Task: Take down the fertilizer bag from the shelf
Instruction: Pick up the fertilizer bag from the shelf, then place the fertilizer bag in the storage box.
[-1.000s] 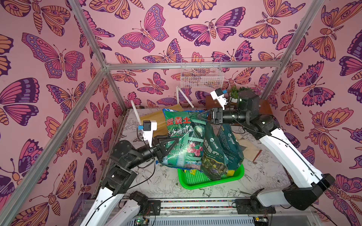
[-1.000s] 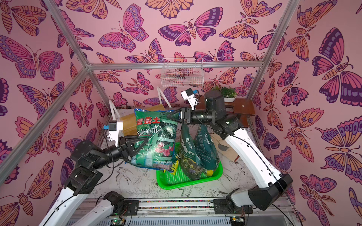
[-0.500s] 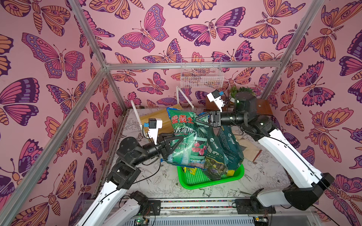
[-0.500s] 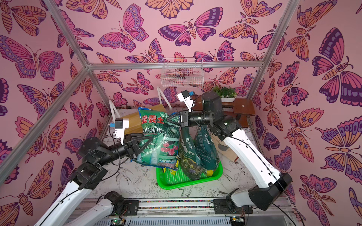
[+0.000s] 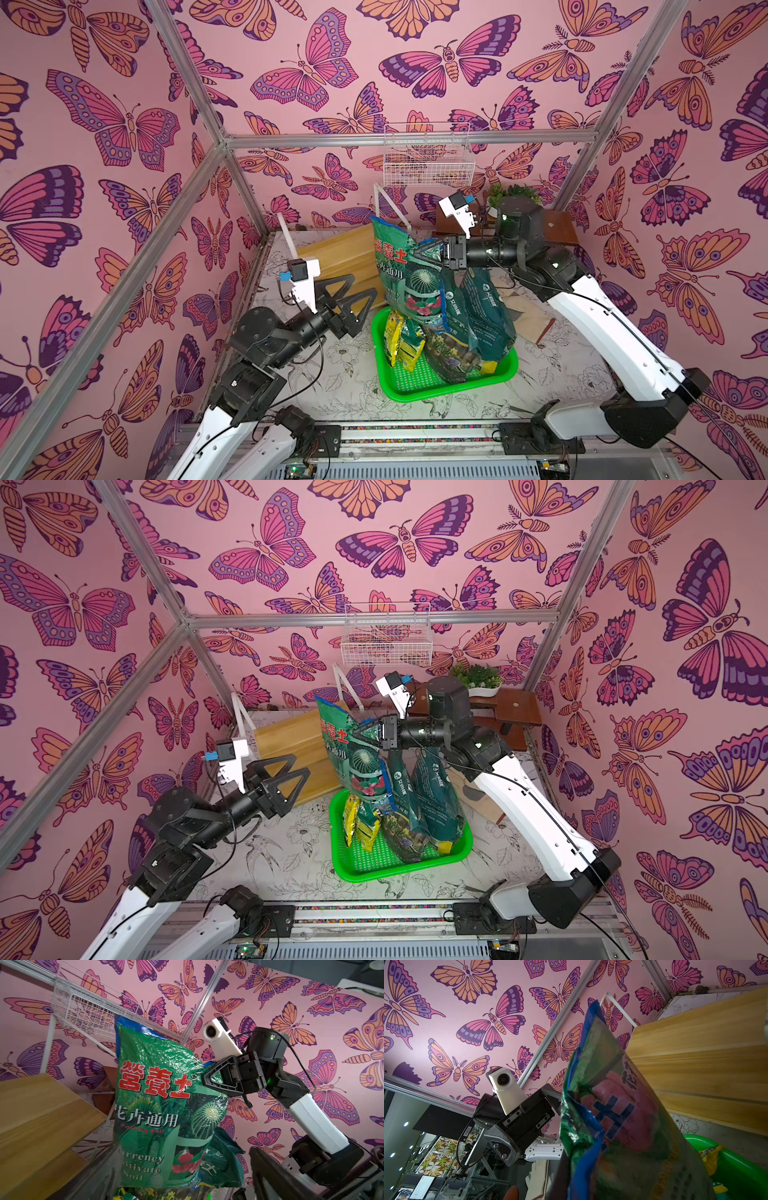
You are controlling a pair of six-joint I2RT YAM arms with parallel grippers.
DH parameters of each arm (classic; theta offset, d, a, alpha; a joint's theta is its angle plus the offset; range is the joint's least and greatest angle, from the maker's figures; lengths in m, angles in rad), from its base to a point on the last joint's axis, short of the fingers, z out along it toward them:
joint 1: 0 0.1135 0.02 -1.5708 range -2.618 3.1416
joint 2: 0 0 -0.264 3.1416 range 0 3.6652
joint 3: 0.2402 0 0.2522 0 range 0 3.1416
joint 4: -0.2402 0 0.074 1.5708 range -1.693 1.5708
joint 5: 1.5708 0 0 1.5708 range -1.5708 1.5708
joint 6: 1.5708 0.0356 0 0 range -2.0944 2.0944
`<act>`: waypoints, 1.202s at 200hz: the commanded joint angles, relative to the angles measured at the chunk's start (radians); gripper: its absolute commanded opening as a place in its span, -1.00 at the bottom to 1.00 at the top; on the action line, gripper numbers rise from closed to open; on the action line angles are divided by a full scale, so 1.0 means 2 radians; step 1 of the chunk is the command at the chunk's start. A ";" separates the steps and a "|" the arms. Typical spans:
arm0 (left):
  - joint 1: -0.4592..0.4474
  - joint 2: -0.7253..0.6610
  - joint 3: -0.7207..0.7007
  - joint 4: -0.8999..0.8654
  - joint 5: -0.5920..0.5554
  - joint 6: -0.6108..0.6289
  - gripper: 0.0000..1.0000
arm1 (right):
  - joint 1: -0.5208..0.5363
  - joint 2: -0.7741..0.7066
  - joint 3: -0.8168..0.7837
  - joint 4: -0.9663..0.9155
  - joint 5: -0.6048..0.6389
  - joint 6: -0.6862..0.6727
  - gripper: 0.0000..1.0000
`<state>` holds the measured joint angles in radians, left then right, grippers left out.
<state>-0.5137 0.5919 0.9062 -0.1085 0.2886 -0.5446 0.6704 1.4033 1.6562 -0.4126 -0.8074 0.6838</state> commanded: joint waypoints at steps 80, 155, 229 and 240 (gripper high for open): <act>-0.002 -0.058 0.025 -0.075 -0.238 0.004 1.00 | 0.041 -0.072 -0.045 0.053 -0.020 -0.022 -1.00; -0.002 -0.052 0.025 -0.073 -0.257 0.001 1.00 | 0.041 -0.091 -0.171 0.087 -0.035 -0.040 -1.00; -0.002 -0.048 0.020 -0.068 -0.260 0.000 1.00 | 0.041 -0.078 -0.245 0.097 -0.047 -0.082 -1.00; -0.002 -0.047 0.019 -0.067 -0.259 0.000 1.00 | 0.041 -0.082 -0.261 0.088 -0.034 -0.098 -1.00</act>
<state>-0.5137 0.4934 0.9451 -0.2596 -0.2138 -0.5426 0.7483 1.2636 1.1633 -0.3054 -0.8577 0.5522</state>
